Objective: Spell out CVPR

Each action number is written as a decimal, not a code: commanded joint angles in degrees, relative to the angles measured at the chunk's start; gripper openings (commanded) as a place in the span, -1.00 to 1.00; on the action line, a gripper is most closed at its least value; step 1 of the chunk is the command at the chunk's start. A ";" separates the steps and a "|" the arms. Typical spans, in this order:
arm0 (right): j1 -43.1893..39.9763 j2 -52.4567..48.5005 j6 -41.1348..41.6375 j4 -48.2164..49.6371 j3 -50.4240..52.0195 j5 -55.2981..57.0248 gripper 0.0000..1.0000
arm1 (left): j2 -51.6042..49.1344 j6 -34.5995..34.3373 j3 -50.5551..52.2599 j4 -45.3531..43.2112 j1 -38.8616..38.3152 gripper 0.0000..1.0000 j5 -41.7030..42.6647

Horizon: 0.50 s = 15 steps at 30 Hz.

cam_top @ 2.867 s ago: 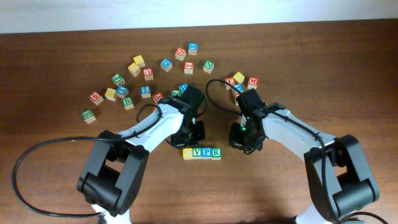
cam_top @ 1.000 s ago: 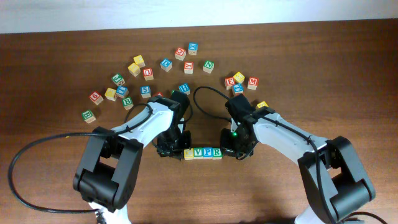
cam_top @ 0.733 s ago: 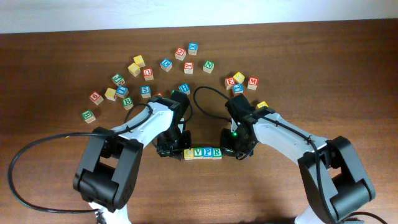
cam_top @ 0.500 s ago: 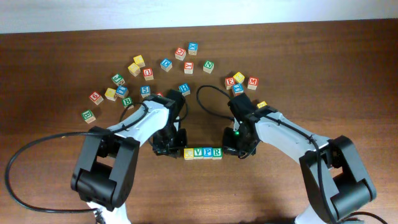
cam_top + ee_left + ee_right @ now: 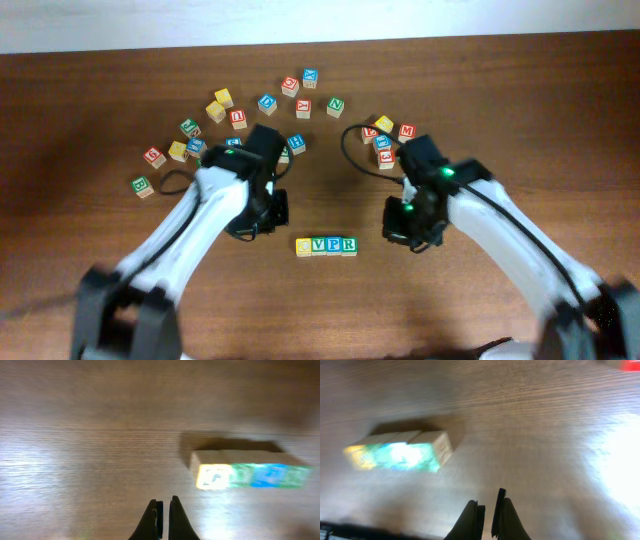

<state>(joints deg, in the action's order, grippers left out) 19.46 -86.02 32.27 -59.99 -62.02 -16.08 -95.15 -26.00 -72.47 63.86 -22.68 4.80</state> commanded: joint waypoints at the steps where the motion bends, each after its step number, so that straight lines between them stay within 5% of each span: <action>1: -0.31 13.68 -0.74 -5.95 -1.31 6.80 -0.91 | 10.40 -1.40 -1.16 0.48 0.42 -1.00 -1.27; 3: 0.46 22.99 -0.74 -10.54 -1.29 8.94 -0.91 | 14.62 -1.40 -1.14 1.25 0.39 -1.00 -2.67; 6: 2.54 33.46 -0.76 -13.86 -1.27 9.44 -0.63 | 17.70 -1.38 -1.14 1.81 0.39 -0.45 -5.68; 7: 3.48 37.83 -0.74 -14.25 -1.27 9.75 -0.03 | 17.99 -1.38 -1.14 1.81 0.39 0.64 -6.19; 8: 3.87 41.03 -0.74 -14.25 -1.27 9.73 0.20 | 17.99 -1.38 -1.14 1.81 0.39 0.96 -6.16; 9: 3.93 43.69 -0.72 -14.27 -1.27 9.70 0.87 | 17.97 -1.38 -1.11 1.79 0.39 0.99 -6.16; 15: 3.93 52.78 -0.72 -14.86 -1.27 9.70 0.97 | 17.99 -1.40 -1.09 1.77 0.39 0.99 -5.29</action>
<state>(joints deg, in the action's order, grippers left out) 23.09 -34.76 31.46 -74.52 -62.81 -7.31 -77.56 -27.24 -72.99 65.58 -22.68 -0.34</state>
